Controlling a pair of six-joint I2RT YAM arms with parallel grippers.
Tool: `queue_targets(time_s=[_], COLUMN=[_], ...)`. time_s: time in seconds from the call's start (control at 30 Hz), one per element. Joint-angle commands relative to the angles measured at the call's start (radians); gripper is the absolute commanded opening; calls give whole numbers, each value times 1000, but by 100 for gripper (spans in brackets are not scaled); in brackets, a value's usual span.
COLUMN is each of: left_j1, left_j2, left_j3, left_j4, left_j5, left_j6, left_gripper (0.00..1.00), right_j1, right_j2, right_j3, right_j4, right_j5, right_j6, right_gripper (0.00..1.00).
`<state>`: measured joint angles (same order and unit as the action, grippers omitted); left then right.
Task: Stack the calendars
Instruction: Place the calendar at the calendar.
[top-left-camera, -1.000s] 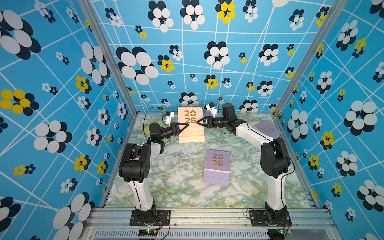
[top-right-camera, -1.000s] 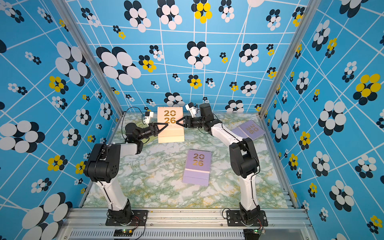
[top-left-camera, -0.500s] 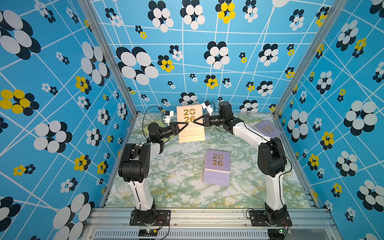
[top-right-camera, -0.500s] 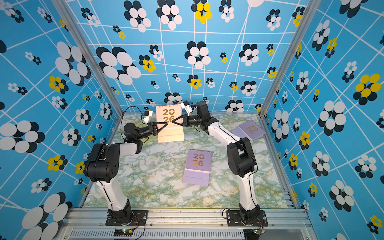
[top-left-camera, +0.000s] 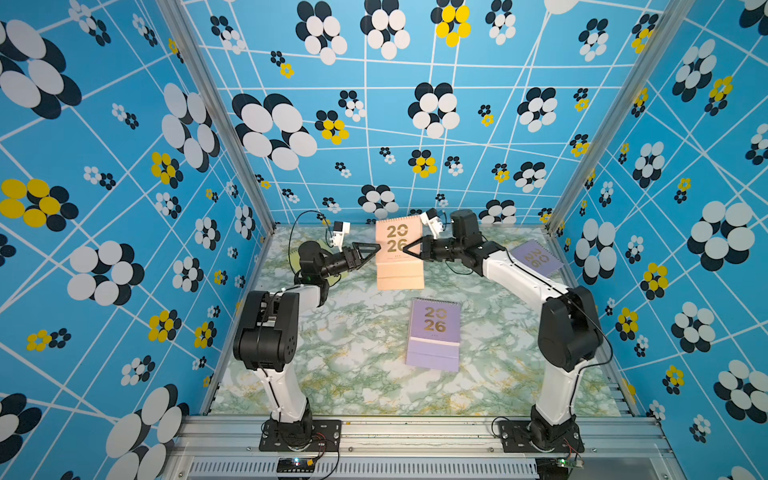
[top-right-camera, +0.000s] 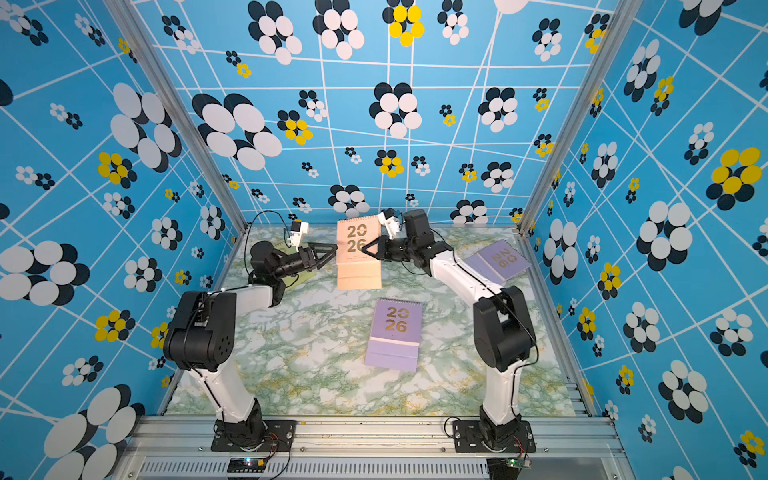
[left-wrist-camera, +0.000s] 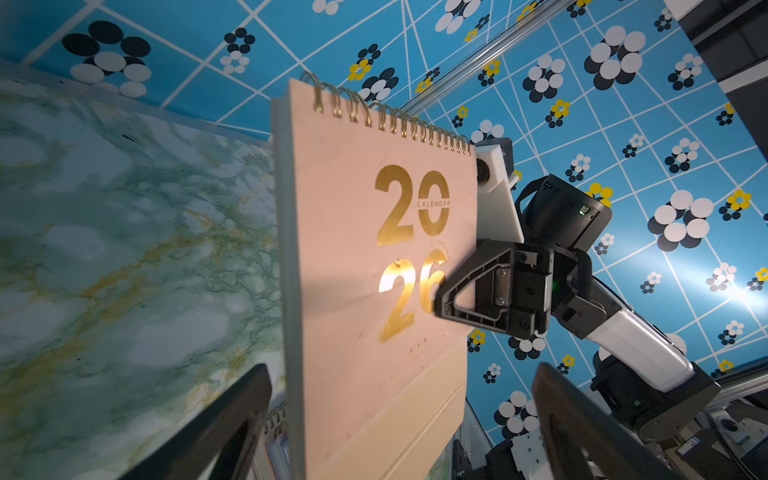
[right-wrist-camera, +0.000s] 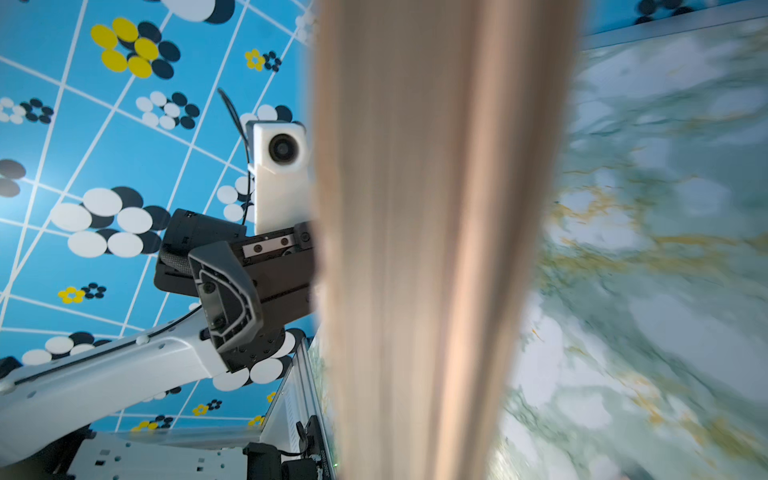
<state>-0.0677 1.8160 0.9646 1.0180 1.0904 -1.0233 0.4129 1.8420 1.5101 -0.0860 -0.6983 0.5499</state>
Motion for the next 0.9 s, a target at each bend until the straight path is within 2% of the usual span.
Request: queue_targets(time_s=[0.0,0.1,0.23,0.33,0.6,0.87], left_j1=[-1,-10,-54,-89,-139,-191], left_j2=[-61,-109,-187,-215,-241,-240], left_j3=[24,38,91,119,124,121], left_j4=[-153,-352,-726,-856,-900,-900], left_j5=[-40,-113,-283,-358,-395,-389], left_j6=[153,300,591,689,733,746], left_gripper=[100,99,100,100,100,99], right_j1=[-49,-54,-64,-63,-60,-23], right_j2=[-131,-188,-237,-285,-419,-510], right_j3=[-57,-110,-210,-308,-569,-725], right_j4=[-46,-134,-148,-106,53,102], right_j5=[52,58,18,-3,-24,-11], right_j6=[-27,-55,-24,31,213,257], right_gripper=[0,0,0,0,0,0])
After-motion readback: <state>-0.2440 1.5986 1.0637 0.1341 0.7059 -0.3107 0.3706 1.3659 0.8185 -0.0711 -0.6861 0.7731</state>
